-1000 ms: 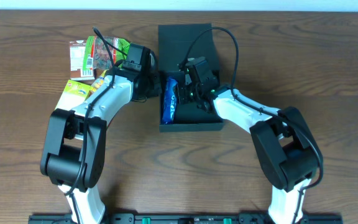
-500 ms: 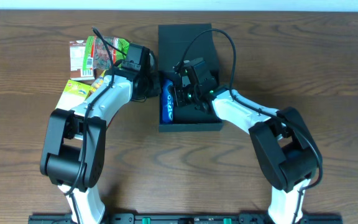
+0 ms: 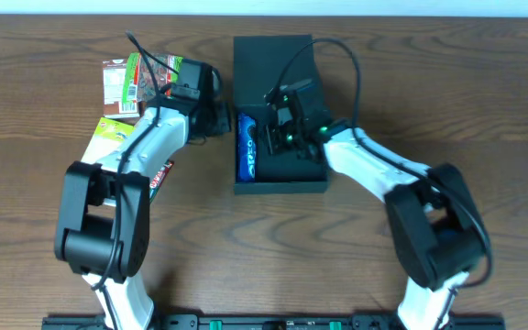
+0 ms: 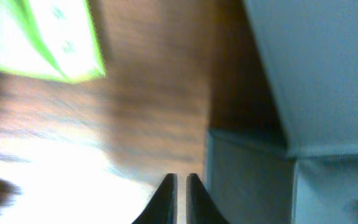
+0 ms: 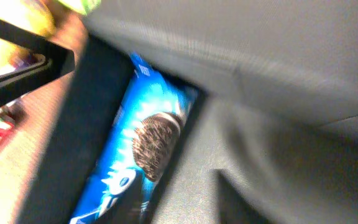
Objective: Pack container
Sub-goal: 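Push the Oreo pack against the box's left wall with the right gripper, then grasp the green gummy bag with the left gripper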
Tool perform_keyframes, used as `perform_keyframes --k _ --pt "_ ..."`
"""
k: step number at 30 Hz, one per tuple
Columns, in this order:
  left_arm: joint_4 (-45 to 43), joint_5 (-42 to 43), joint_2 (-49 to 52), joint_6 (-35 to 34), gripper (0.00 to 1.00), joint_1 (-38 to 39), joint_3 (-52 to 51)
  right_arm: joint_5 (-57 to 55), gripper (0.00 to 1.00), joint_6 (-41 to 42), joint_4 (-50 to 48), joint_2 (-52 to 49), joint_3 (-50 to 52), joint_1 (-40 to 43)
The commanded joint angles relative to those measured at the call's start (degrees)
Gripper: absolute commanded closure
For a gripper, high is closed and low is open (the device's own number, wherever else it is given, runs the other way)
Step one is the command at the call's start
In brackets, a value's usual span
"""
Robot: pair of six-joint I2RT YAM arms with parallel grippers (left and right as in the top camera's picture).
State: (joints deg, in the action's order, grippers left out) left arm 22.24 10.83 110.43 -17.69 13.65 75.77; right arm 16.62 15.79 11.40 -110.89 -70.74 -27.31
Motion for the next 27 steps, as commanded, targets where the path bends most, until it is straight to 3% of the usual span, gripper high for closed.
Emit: perform_keyframes --k 1,2,3,7,14,20,27 --pt "-0.28 -8.63 -2.8 4.5 0.56 -0.79 3.23 -0.11 0.14 -1.31 0.2 5.14 -1.49 1.03" --pt "-1.2 -10.25 -2.8 7.65 0.44 -0.79 3.26 -0.13 0.03 -1.33 0.22 6.23 -1.49 1.16" --pt "-1.79 -12.5 -2.78 11.65 0.39 -0.7 3.26 -0.17 0.01 -1.75 0.35 7.43 -1.49 1.42" --pt "-3.08 -19.41 -2.51 20.55 0.28 -0.11 3.23 -2.38 0.01 -2.05 1.64 10.34 -1.49 3.06" --pt "-8.2 -20.44 1.29 24.87 0.25 -0.11 3.15 -2.47 0.01 -2.78 3.13 11.26 -1.49 5.57" --pt "-11.72 -23.3 4.44 34.29 0.18 0.24 3.15 -2.73 0.01 -2.82 5.88 11.26 -1.49 6.14" --pt "-12.61 -24.59 7.85 34.82 0.14 0.24 3.15 -2.91 0.01 -2.84 6.99 11.26 -1.49 6.82"
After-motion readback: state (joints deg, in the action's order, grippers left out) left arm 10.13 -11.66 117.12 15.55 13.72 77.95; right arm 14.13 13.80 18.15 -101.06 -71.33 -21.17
